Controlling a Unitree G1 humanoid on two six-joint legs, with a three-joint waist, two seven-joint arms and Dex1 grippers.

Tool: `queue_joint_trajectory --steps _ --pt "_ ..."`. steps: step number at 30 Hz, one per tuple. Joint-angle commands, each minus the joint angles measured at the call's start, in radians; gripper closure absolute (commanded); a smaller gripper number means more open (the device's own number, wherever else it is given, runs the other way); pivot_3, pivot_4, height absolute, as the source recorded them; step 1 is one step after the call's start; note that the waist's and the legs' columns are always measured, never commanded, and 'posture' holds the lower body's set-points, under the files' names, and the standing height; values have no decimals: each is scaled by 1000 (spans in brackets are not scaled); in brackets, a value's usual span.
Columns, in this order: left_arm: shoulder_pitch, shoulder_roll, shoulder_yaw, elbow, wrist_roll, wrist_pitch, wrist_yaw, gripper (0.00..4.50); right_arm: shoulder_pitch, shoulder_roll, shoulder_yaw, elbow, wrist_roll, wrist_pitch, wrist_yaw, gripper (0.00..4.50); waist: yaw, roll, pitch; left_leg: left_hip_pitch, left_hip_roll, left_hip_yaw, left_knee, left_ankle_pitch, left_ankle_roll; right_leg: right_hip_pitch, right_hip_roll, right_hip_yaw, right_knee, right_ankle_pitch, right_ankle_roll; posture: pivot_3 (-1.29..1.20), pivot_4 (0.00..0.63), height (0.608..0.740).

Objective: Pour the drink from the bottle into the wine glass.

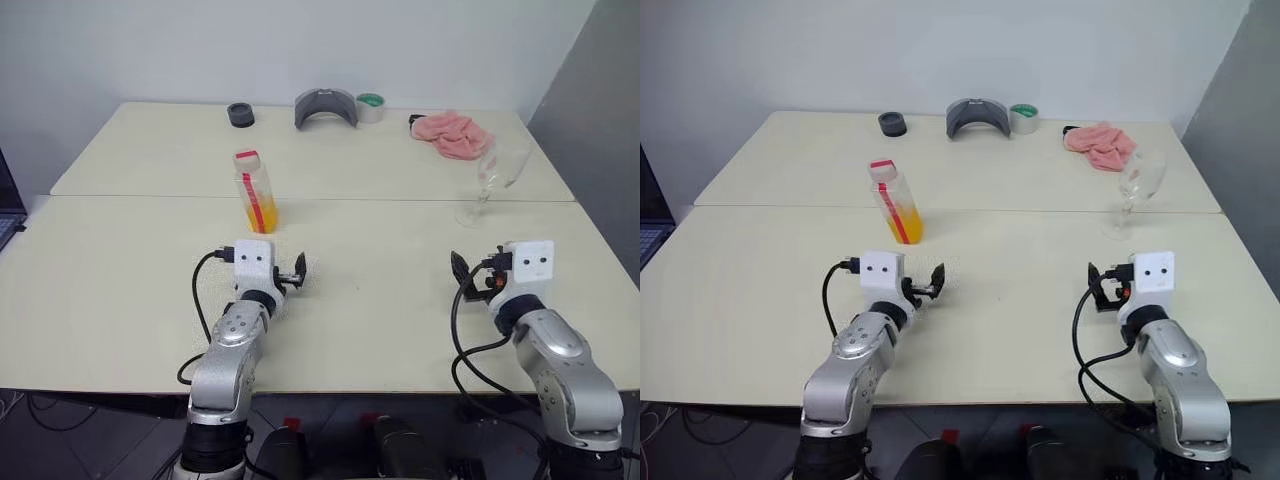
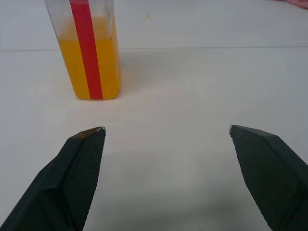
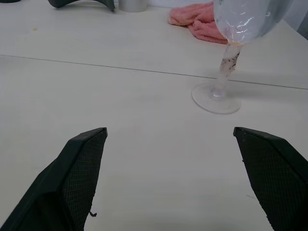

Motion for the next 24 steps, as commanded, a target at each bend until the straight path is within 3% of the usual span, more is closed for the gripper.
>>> queue_joint_trajectory --steps 1,24 --pt "12 2 -5 -56 12 -28 6 43 -17 -8 -12 -11 0 -26 7 0 0 0 0 0 0 0 0 0 0 0 0 0 0 0 0 0 150 740" --pt "28 18 68 -53 25 -66 43 43 -57 1 -57 50 -16 -76 -32 0 0 0 0 0 0 0 0 0 0 0 0 0 0 0 0 0 150 740"
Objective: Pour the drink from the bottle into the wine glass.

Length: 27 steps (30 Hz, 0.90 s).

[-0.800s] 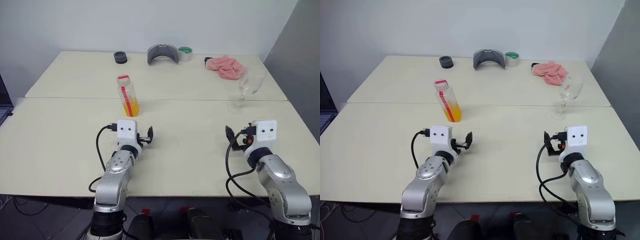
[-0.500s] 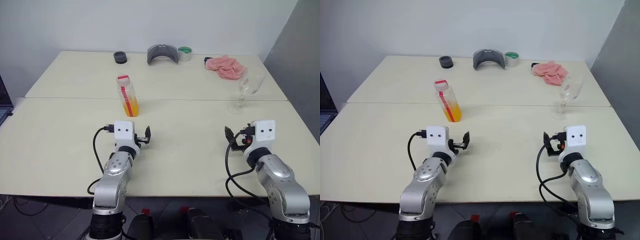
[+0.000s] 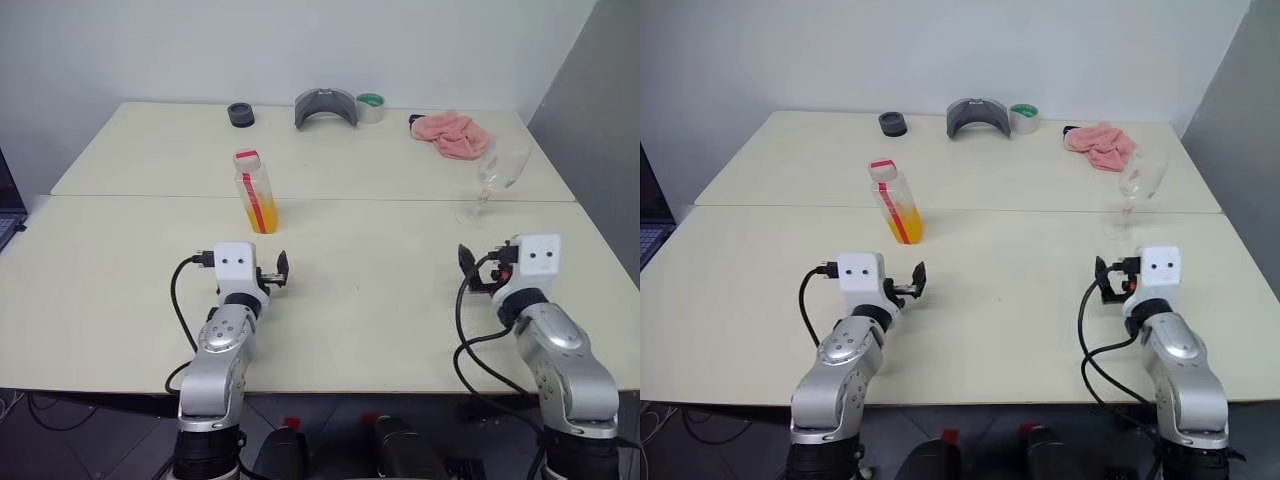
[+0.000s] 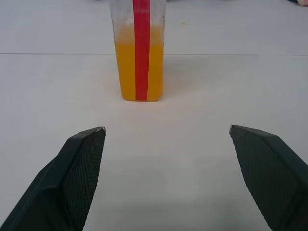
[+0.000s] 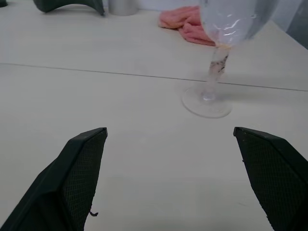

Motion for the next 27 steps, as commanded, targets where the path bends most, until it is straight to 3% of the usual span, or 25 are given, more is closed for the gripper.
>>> queue_joint_trajectory --steps 1,18,23,27 --pt "-2 9 14 -43 2 -34 -3 43 -13 -7 -19 -17 -7 -29 -5 0 0 0 0 0 0 0 0 0 0 0 0 0 0 0 0 0 150 740" --pt "-9 18 45 -11 12 -77 13 43 -40 -36 -3 -1 -5 -42 28 0 0 0 0 0 0 0 0 0 0 0 0 0 0 0 0 0 150 740" --pt "-51 44 78 48 3 -102 1 43 -56 -97 25 17 47 -67 163 0 -1 0 0 0 0 0 0 0 0 0 0 0 0 0 0 0 150 740" --pt "-138 76 107 157 -22 -137 -31 43 -96 -185 45 -21 230 -34 421 0 -1 -1 1 0 0 0 0 0 0 0 0 0 0 0 0 0 150 740"
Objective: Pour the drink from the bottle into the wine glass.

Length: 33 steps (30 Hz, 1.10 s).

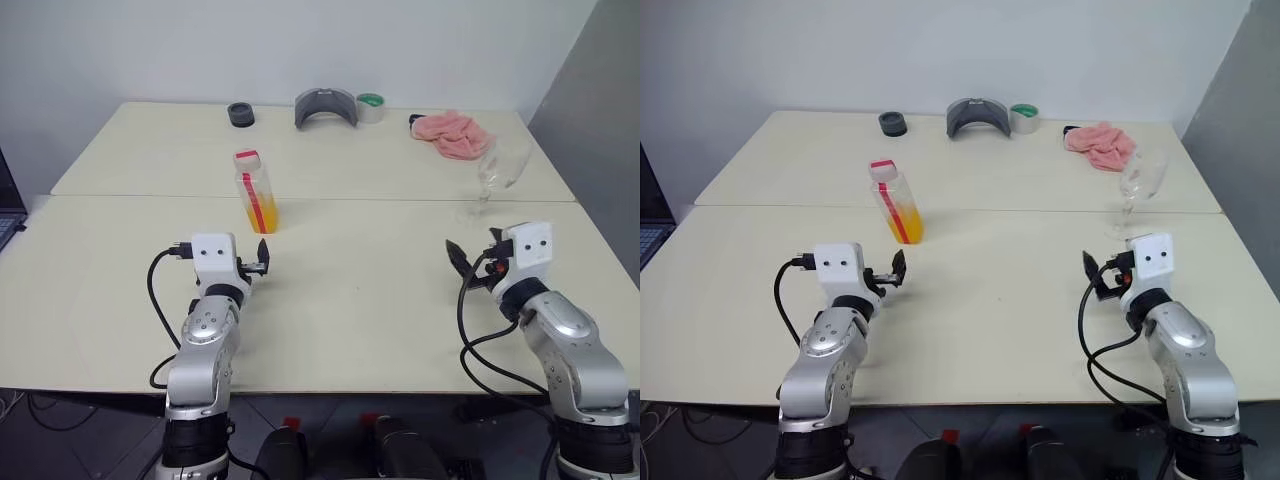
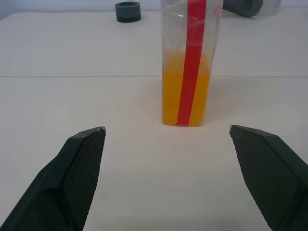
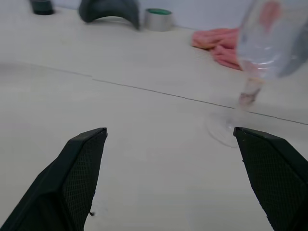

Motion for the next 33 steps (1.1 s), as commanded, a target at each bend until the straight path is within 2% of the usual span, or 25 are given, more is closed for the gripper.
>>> queue_joint_trajectory --steps 1,8,12,20,33 --pt "-70 21 24 53 -21 -48 -26 43 -61 -51 -8 -59 154 18 170 0 -1 0 0 0 0 -1 0 0 0 0 0 0 0 0 0 0 150 740" --pt "-128 14 5 116 -37 -57 -58 43 -174 -131 -52 -82 408 138 303 0 0 0 0 -1 0 -1 0 0 0 0 0 -1 0 0 0 0 150 740" --pt "-132 9 -9 126 -33 -64 -67 43 -205 -181 -63 -106 525 204 333 0 2 -1 0 -1 0 -2 0 0 0 1 0 0 0 0 0 0 150 740" --pt "-175 16 -10 173 -33 -77 -66 43 -260 -162 -34 -109 563 219 251 0 2 -1 0 -1 0 -2 0 0 0 1 0 -1 0 0 0 0 150 740" --pt "-248 44 3 268 -32 -120 -82 43 -260 -149 -21 -144 607 229 201 0 7 -1 0 -1 0 -2 1 0 0 0 0 -1 0 0 0 0 150 740"
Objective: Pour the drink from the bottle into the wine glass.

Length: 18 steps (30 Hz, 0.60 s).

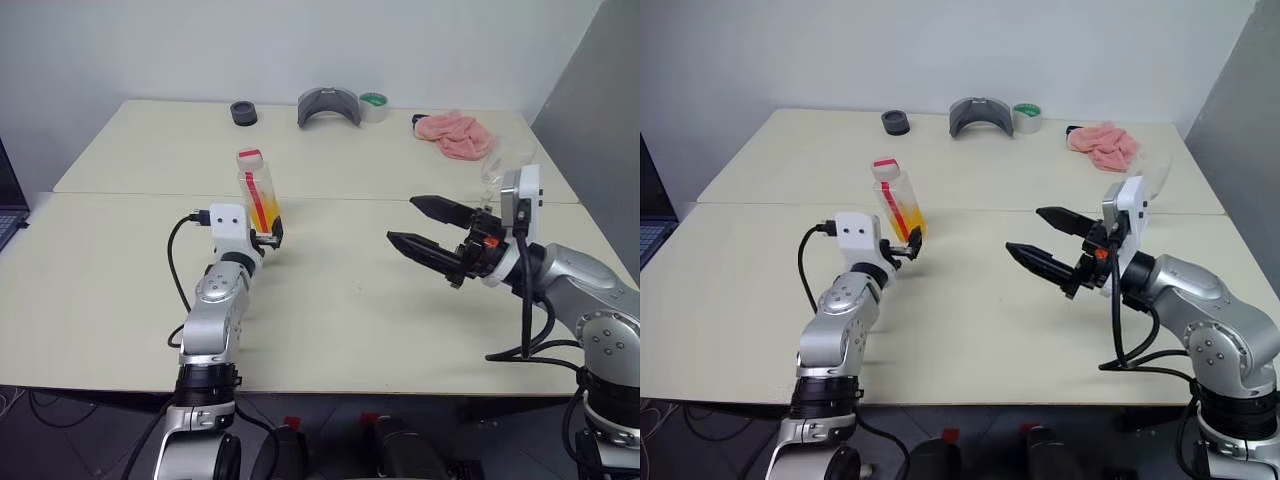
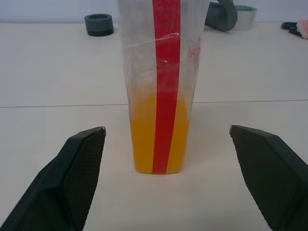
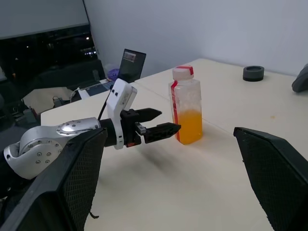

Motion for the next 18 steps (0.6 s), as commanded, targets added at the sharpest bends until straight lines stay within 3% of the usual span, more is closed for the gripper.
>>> queue_joint_trajectory --steps 1,18 --pt "-44 17 12 23 -2 -36 -7 43 -15 -4 -13 -32 32 -3 -14 0 0 0 0 0 0 0 0 0 0 0 0 0 0 0 0 0 150 740" --pt "-306 65 6 397 17 -222 -46 43 -35 6 1 -35 33 -13 -68 0 1 0 0 -1 0 0 0 0 0 0 0 -1 0 0 0 0 150 740"
